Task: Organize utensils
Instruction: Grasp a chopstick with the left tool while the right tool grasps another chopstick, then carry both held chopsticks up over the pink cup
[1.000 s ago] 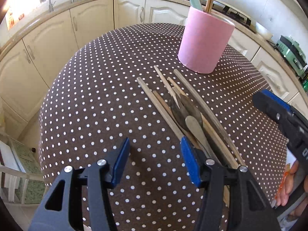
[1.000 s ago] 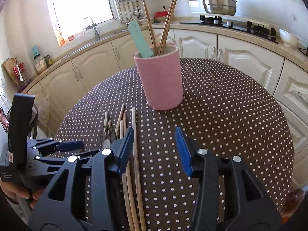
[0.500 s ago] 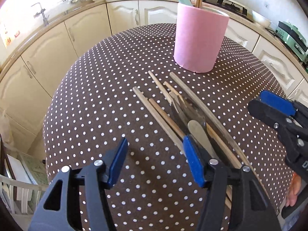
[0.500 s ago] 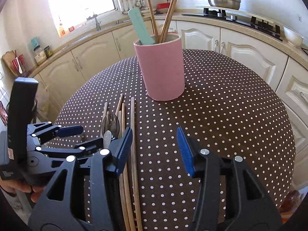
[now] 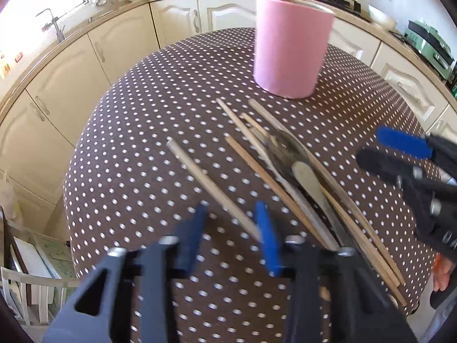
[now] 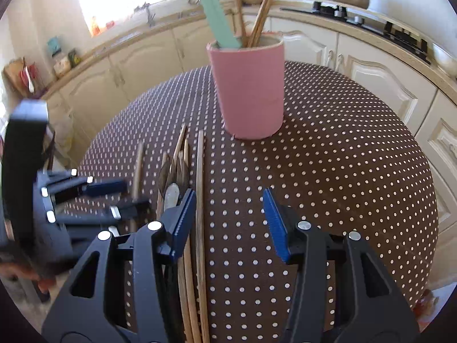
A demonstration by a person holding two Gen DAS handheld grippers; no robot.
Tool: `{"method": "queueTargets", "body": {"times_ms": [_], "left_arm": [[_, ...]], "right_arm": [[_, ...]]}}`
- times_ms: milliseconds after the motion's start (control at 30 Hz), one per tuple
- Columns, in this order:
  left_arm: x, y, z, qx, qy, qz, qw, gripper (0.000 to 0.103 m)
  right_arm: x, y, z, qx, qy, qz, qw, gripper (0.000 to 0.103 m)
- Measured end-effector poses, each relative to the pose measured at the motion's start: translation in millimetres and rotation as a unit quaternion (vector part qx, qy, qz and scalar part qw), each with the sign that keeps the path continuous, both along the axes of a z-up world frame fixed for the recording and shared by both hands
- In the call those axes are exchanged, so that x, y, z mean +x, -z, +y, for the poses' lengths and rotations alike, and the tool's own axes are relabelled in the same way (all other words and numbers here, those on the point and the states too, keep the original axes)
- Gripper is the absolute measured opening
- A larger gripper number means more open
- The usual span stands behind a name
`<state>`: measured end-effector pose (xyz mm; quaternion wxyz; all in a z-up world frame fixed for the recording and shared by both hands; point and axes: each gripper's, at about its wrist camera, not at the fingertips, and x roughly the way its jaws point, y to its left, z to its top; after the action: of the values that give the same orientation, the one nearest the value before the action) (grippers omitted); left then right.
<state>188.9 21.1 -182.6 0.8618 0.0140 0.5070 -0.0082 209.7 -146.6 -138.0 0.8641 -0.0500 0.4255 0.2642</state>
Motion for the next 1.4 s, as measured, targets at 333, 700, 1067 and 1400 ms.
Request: {"method": "queueTargets", "body": {"times_ms": [333,700,1067,1400], "left_arm": [[26.5,2.4,20.0,-0.042,0.009,-0.005,0.9991,0.008],[17.3,-2.2,39.1,-0.054,-0.009,-0.030,0.9980,0.006],[-9.4,-54.2,50.5,-0.091,-0.004,-0.142,0.9857,0.006],[-8.4,-108.1,28.7,-0.136,0.029,-0.257,0.9564,0.006]], "right_arm": [[15.5,16.6,40.6,-0.109,-0.066,0.072,0.989,0.045],[29.8,19.4,62.5,-0.151,-0.086,0.096,0.980,0.006],[9.9,-10.3,18.6,-0.044,-0.065,0.025,0.997,0.006],[-19.1,-77.4,-19.1,0.113,-0.028,-0.114,0.987,0.006]]}}
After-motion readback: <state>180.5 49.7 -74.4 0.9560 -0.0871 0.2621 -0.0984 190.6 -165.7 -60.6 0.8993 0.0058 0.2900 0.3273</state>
